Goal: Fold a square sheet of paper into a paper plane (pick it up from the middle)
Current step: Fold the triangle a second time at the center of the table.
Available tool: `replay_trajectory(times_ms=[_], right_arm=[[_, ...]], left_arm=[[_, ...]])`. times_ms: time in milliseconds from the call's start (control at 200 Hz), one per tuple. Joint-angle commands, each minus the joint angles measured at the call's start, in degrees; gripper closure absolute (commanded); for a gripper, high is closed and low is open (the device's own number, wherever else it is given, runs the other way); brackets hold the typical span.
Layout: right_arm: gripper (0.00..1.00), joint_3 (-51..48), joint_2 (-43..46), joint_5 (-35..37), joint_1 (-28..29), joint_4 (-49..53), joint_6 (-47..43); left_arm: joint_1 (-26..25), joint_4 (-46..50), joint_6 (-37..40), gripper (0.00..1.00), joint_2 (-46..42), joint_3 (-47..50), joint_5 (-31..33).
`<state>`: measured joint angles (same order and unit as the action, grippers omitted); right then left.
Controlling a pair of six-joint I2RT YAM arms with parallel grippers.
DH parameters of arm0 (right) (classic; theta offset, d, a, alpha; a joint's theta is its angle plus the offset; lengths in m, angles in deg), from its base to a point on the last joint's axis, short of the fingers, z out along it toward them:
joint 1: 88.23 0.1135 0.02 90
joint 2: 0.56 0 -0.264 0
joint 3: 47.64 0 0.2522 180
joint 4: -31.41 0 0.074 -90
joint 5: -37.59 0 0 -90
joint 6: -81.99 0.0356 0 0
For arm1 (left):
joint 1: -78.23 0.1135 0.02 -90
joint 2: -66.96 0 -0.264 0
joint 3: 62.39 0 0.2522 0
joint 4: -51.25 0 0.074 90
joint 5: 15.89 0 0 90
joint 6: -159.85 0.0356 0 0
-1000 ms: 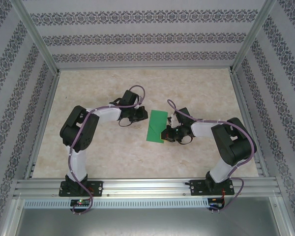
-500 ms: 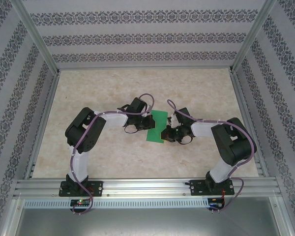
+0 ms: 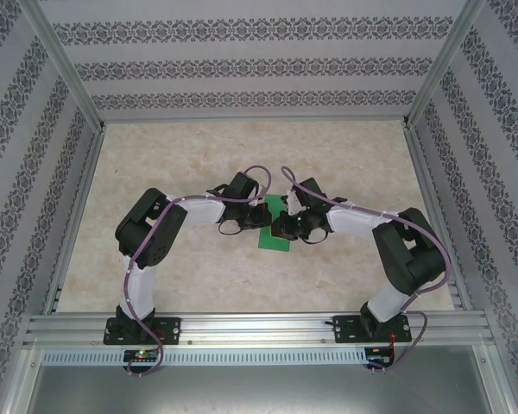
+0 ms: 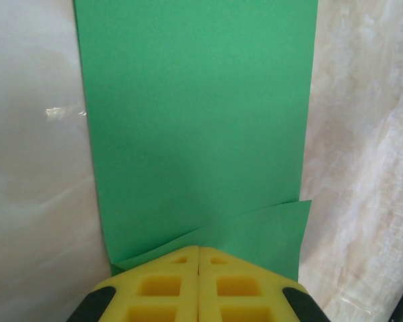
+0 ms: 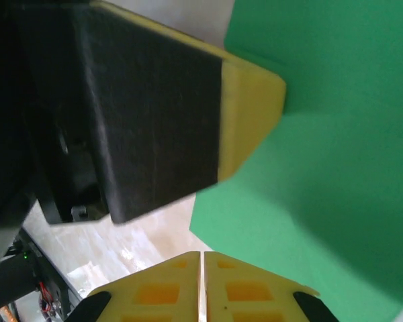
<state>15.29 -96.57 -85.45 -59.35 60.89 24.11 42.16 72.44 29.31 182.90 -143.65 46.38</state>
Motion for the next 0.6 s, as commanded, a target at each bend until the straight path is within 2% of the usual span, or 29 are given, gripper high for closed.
replay_trajectory(times_ms=[0,210,594], right_arm=[[0.90,0.3,-2.9,1.8,-0.2,-0.5,1.2],[0.91,-2.7,-5.0,1.9,-2.4,-0.6,0.7],[0.89,-9.9,-0.8,-0.1,-4.1,-0.3,0.5]], left_arm=[[-0.2,3.2,1.8,0.92,1.9,0.5,4.3],[-0.2,2.8,1.5,0.92,2.2,0.6,4.3],[-0.3,3.5,0.6,0.95,3.7,0.6,5.5]])
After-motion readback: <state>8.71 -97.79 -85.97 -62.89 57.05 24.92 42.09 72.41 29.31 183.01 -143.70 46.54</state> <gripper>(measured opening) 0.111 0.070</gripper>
